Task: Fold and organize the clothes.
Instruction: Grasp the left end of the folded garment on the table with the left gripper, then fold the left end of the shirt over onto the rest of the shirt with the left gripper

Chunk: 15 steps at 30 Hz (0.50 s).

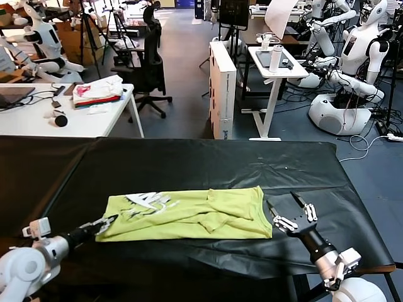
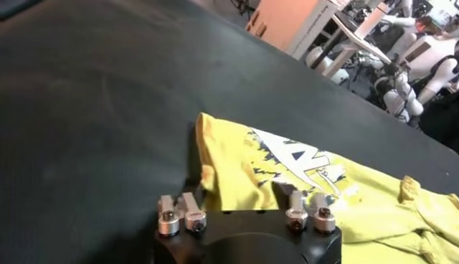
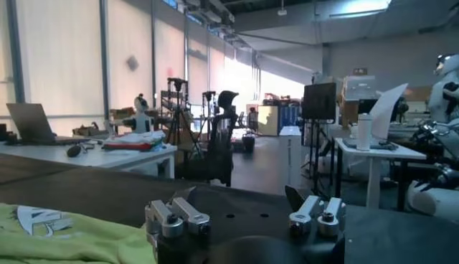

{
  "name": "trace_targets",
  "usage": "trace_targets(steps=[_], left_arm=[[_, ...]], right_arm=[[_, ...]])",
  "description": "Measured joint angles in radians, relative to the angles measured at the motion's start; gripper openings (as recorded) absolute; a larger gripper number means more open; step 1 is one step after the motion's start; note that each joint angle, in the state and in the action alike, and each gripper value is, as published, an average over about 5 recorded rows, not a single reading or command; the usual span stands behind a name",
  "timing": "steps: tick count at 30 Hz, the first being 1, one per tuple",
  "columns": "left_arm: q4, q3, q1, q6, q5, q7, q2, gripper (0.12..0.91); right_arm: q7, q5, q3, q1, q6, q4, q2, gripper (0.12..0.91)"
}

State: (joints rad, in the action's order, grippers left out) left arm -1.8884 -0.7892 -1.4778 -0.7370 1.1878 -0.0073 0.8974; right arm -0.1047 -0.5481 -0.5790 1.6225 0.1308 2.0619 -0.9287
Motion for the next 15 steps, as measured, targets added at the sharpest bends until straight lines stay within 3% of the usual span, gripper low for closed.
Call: trace_targets(steps=[2, 5, 15], left_arm=[[0.0, 0.002, 0.001, -0.001, -0.002, 0.0, 0.001, 0.254], [-0.004, 0.003, 0.001, -0.002, -0.004, 0.0, 0.004, 0.202], [-0.042, -0.028, -0.02, -0.001, -0.085, -0.015, -0.004, 0.178]], right_arm=[[-0.001, 0.001, -0.001, 0.001, 0.0, 0.0, 0.0, 0.907], [-0.001, 0.001, -0.002, 0.001, 0.0, 0.0, -0.001, 0.907], [0.014, -0.002, 0.016, -0.024, 0.0, -0.009, -0.006, 0.907]])
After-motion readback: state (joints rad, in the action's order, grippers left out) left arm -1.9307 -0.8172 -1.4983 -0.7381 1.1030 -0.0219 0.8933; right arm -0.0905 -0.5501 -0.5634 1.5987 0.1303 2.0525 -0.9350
